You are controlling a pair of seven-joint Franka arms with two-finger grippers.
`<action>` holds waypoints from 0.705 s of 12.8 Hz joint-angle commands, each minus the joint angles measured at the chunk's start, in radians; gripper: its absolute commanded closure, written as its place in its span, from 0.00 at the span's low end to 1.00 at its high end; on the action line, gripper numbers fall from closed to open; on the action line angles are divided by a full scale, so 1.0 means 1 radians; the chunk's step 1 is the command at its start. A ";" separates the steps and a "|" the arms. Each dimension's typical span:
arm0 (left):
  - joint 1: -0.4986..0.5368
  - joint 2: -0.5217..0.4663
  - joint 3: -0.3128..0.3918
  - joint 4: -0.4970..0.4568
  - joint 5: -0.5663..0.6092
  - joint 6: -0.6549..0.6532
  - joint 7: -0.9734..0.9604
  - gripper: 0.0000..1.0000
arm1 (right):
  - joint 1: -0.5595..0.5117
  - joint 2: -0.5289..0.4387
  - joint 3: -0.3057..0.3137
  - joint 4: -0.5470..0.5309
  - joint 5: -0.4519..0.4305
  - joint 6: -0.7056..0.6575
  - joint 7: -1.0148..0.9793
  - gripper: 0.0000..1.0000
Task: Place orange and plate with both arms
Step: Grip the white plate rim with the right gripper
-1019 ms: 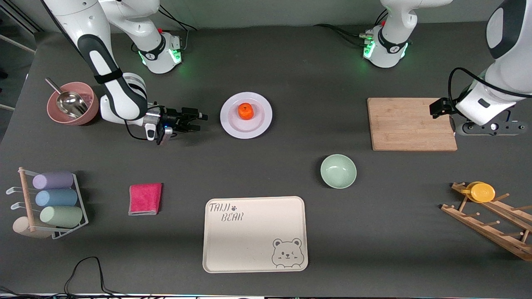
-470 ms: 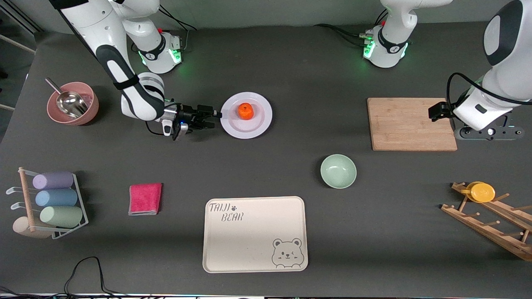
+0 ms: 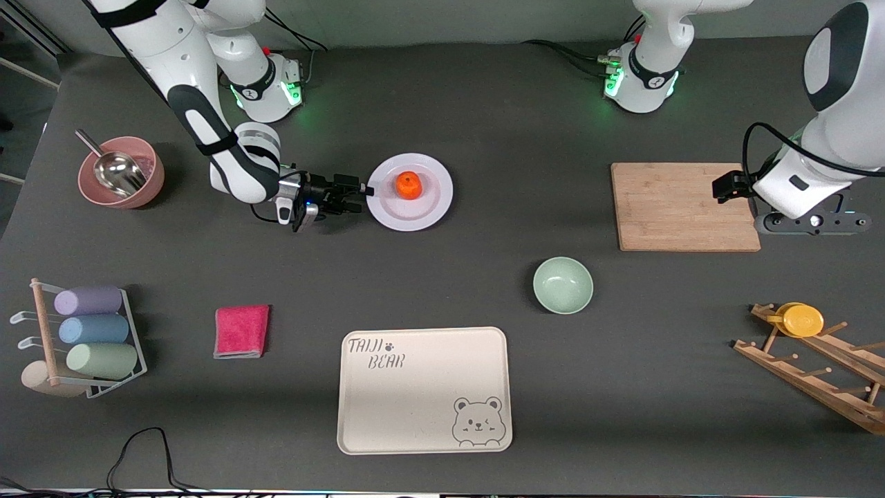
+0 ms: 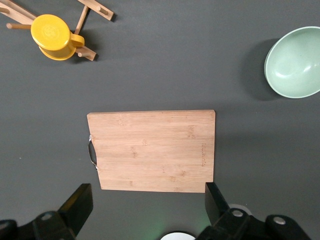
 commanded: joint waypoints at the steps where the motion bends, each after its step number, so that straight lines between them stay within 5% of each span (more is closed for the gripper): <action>1: -0.007 0.023 0.003 0.036 0.017 -0.019 0.016 0.00 | 0.006 0.010 0.011 0.007 0.046 0.012 -0.038 0.05; 5: -0.011 0.023 0.002 0.036 0.017 -0.016 0.016 0.00 | 0.005 0.002 0.102 0.007 0.152 0.090 -0.040 0.27; 9: -0.010 0.025 0.000 0.036 0.017 -0.011 0.014 0.00 | 0.003 0.001 0.123 0.010 0.172 0.113 -0.052 0.92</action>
